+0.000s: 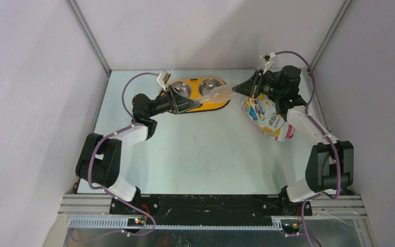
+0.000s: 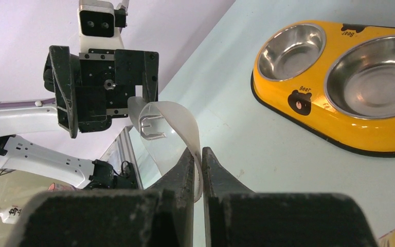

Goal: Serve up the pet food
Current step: Adjust the spatula.

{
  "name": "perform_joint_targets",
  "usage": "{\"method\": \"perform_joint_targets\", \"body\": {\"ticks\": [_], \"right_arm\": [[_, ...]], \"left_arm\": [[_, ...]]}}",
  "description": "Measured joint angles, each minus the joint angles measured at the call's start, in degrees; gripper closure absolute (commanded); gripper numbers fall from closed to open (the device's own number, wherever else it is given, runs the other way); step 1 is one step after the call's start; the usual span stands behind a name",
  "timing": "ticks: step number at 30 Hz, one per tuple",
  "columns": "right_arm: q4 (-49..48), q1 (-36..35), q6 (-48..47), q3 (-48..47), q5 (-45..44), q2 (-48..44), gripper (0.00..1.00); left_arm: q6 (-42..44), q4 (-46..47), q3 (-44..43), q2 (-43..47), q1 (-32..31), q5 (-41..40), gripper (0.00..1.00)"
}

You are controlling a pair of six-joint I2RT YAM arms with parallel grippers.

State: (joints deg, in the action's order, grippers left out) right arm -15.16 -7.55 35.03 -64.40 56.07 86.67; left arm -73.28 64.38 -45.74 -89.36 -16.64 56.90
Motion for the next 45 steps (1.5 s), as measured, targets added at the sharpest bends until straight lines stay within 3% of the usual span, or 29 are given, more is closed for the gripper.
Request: {"method": "perform_joint_targets", "body": {"ticks": [13,26,38,43,45], "right_arm": [[-3.28,-1.95,0.68,0.98,-1.05,0.61,1.00],[-4.96,-1.97,1.86,1.86,-1.42,1.05,1.00],[-5.16,-1.86,2.12,1.90,-1.27,1.05,1.00],[-5.11,-1.99,2.08,1.92,-1.25,1.09,1.00],[-5.16,-2.03,2.12,2.03,-1.07,1.27,1.00]], "left_arm": [[0.35,-1.97,0.00,0.35,0.00,-0.85,0.11],[0.68,-2.73,0.00,0.66,0.00,-1.09,0.32],[3.93,-7.39,0.00,1.25,0.07,-1.64,0.61],[4.98,-8.68,-0.02,1.29,0.07,-1.81,0.84],[5.44,-8.87,-0.09,1.75,0.07,-1.79,0.88]]}}
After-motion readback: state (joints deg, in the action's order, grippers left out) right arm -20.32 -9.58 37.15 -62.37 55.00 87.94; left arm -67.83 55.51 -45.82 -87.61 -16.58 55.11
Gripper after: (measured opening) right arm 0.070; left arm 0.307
